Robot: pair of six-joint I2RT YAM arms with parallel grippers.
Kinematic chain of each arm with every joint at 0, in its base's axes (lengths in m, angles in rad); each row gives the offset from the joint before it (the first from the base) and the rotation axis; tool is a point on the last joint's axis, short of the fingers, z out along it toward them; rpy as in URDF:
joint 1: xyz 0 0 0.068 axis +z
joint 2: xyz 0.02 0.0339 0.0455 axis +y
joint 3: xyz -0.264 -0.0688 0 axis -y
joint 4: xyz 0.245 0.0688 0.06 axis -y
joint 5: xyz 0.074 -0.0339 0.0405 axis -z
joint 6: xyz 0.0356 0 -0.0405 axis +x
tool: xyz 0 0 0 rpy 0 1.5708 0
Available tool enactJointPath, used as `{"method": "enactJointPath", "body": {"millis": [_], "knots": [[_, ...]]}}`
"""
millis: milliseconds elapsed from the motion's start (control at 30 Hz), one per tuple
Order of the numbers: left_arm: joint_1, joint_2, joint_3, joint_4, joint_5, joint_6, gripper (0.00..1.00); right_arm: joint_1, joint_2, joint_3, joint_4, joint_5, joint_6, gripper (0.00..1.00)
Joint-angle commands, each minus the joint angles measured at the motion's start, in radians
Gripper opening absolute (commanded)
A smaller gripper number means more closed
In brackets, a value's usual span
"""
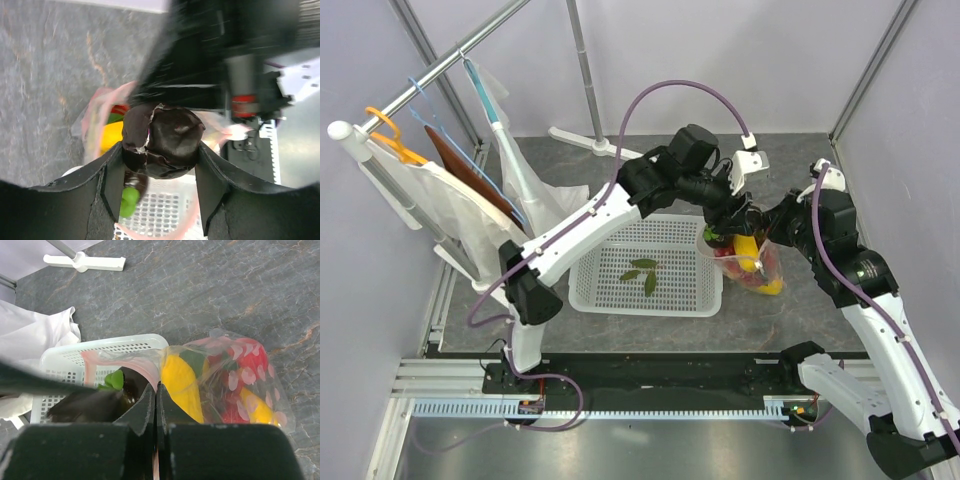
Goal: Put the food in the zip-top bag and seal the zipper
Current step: Place the fake fruit in the zipper food storage bag.
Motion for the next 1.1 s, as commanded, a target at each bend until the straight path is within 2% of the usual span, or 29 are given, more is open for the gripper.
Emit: {"method": "enactJointPath", "body": {"millis": [0,67,133,167,200,233,267,333,467,633,700,900,967,1067], "knots": [[0.008,0.058,0.029,0.093,-0.050,-0.075,0.37,-0.010,-0.016,0.040,0.008,0.022,0.022,0.00],[0.007,0.082,0.029,0.093,-0.059,-0.078,0.39,-0.010,-0.017,0.040,0.003,0.036,0.017,0.00],[0.007,0.108,0.043,0.099,-0.074,-0.105,0.50,-0.010,-0.019,0.040,0.001,0.036,0.014,0.00],[0.008,0.114,0.059,0.099,-0.091,-0.113,0.57,-0.010,-0.018,0.040,0.003,0.035,0.015,0.00],[0.010,0.117,0.067,0.098,-0.103,-0.124,0.71,-0.010,-0.016,0.043,0.003,0.036,0.014,0.00],[0.010,0.111,0.075,0.095,-0.109,-0.124,0.77,-0.009,-0.017,0.044,0.001,0.036,0.003,0.00],[0.011,0.102,0.078,0.096,-0.119,-0.124,0.90,-0.010,-0.016,0.051,0.000,0.042,-0.001,0.00],[0.017,0.055,0.073,0.087,-0.113,-0.105,1.00,-0.009,-0.021,0.052,-0.002,0.048,-0.008,0.00],[0.040,-0.057,-0.001,0.049,-0.051,-0.046,1.00,-0.009,-0.030,0.041,-0.005,0.024,-0.012,0.00],[0.048,-0.234,-0.221,0.018,0.132,0.268,1.00,-0.010,-0.033,0.023,0.015,-0.022,-0.035,0.00],[0.044,-0.296,-0.327,0.014,0.160,0.411,0.98,-0.009,-0.030,0.021,0.018,-0.039,-0.052,0.00],[0.033,-0.341,-0.494,0.006,0.150,0.781,0.86,-0.009,-0.022,0.031,0.020,-0.068,-0.084,0.00],[0.016,-0.337,-0.535,0.036,0.092,0.865,0.77,-0.010,-0.021,0.029,0.018,-0.070,-0.092,0.00],[0.014,-0.323,-0.536,0.092,0.076,0.890,0.64,-0.009,-0.017,0.034,0.011,-0.071,-0.112,0.00]]}}
